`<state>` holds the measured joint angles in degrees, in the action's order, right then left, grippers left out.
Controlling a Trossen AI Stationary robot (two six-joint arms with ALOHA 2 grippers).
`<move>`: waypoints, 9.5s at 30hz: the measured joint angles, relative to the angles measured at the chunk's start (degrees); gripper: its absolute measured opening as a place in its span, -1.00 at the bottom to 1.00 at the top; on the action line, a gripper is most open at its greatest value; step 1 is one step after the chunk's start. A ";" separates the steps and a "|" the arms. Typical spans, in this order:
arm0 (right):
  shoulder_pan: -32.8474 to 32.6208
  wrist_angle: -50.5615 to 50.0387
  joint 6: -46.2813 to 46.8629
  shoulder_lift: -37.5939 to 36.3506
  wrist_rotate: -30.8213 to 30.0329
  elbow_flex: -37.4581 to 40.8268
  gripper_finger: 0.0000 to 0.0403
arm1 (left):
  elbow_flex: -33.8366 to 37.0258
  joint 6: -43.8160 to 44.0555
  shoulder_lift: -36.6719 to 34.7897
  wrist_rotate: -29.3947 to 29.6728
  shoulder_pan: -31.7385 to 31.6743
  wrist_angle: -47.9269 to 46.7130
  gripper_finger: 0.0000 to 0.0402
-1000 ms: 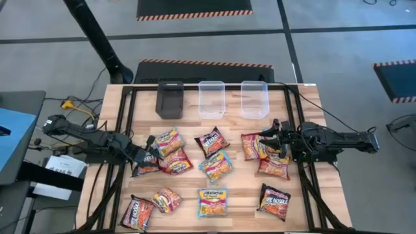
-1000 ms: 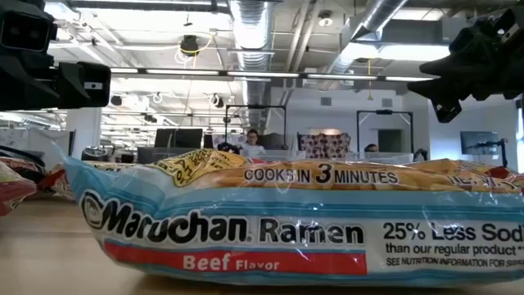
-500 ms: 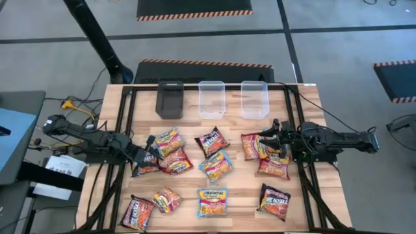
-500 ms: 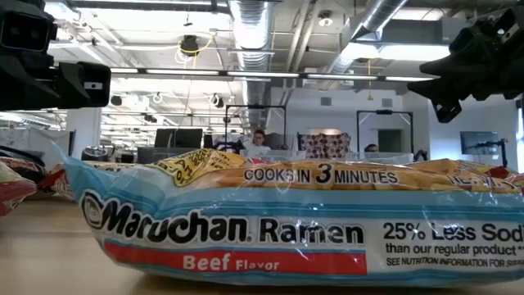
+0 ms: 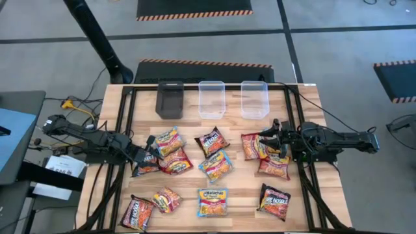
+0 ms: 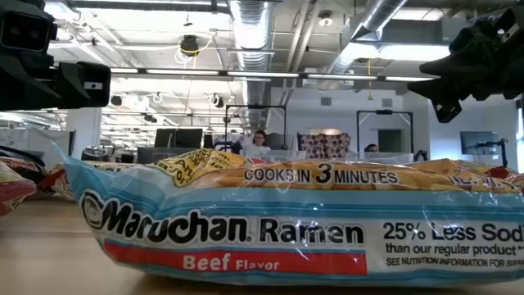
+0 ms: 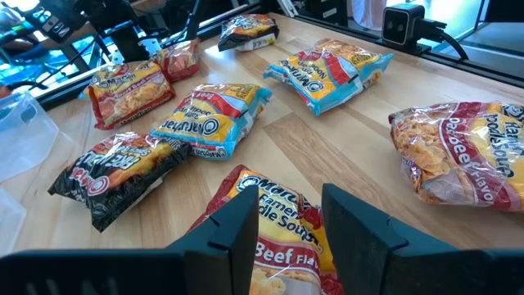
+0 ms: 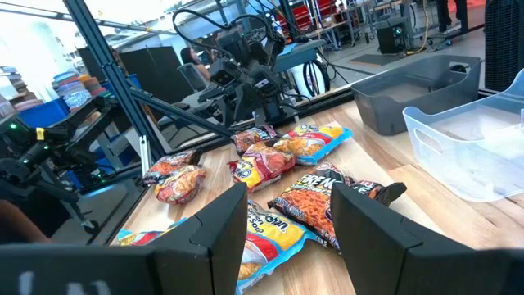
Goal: Sort Maruchan noodles
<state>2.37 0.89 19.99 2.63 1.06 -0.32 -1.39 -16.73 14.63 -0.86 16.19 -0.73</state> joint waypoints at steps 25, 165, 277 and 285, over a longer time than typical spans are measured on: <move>0.00 0.00 0.00 -0.02 0.00 0.00 -0.01 | 0.00 0.00 -0.02 0.00 0.00 0.00 -0.38; 0.02 0.00 0.00 -0.02 0.00 0.00 -0.01 | 0.02 0.00 -0.02 0.00 0.02 0.02 -0.38; 0.00 8.59 -1.01 -0.02 -0.13 -0.04 -0.01 | -34.15 2.61 17.49 41.76 -0.54 7.07 0.06; 0.00 8.57 -2.89 -0.02 -0.13 -0.04 -0.01 | -36.98 17.62 23.30 41.17 -3.09 -4.99 0.07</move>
<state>2.37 9.45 17.10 2.61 0.93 -0.36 -38.37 0.89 37.93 40.30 13.09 -5.72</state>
